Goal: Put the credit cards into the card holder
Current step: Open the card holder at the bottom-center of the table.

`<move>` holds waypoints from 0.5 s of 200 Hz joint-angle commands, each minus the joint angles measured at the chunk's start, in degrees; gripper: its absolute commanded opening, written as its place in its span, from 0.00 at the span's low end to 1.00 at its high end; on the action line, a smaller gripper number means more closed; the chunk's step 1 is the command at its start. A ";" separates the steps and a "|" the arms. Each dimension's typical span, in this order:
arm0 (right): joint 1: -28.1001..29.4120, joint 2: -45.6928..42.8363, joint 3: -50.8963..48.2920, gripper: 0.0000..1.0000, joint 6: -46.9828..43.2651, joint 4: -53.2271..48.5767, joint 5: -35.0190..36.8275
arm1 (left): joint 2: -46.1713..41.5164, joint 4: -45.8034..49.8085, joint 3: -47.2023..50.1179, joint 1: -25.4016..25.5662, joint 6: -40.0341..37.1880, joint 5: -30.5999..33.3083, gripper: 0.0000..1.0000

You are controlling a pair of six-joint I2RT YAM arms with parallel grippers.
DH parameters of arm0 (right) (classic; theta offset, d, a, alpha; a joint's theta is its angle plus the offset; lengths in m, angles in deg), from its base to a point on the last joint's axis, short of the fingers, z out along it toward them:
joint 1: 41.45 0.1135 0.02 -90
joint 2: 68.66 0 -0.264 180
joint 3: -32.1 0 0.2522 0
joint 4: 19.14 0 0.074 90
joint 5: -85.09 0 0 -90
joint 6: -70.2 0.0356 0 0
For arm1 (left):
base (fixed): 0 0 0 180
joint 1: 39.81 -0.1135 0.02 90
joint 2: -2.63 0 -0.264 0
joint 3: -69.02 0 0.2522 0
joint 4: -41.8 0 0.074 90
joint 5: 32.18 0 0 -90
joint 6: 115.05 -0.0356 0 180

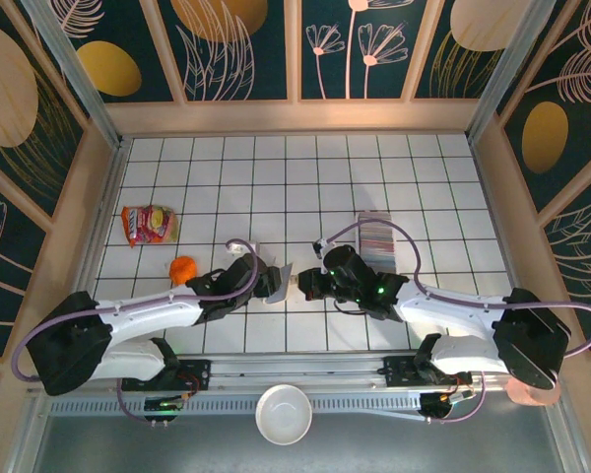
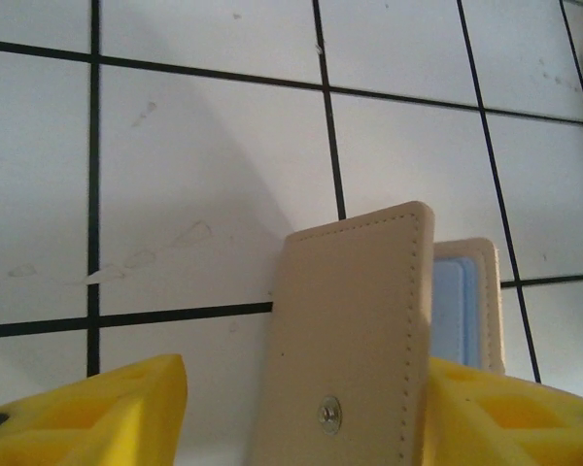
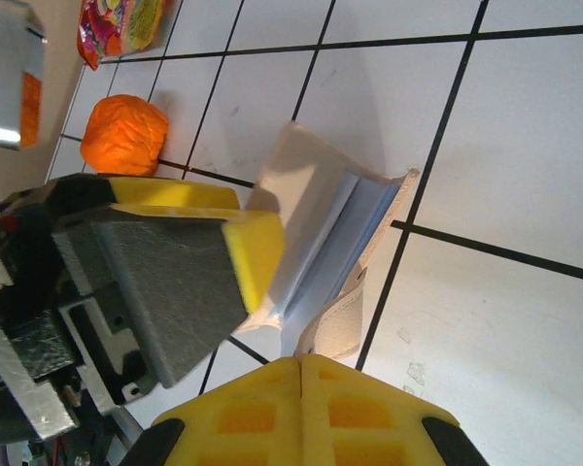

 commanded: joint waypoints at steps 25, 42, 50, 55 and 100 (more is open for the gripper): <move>0.19 -1.15 1.39 0.00 -0.99 -4.14 3.75 | -1.85 2.86 2.43 0.02 1.64 5.05 0.51; -0.06 -1.29 1.30 0.00 -1.24 -4.75 3.74 | -1.16 2.36 3.31 0.05 1.92 4.92 0.49; -0.25 -1.38 1.30 0.00 -1.24 -4.90 3.72 | -0.77 2.51 3.57 -0.02 2.10 5.03 0.47; -0.30 -1.46 1.24 0.00 -1.22 -4.81 3.75 | -0.56 2.49 3.72 -0.01 2.30 5.17 0.47; -0.39 -2.37 1.78 0.00 -1.73 -4.23 4.28 | -0.29 2.48 6.14 -0.17 4.17 6.50 0.49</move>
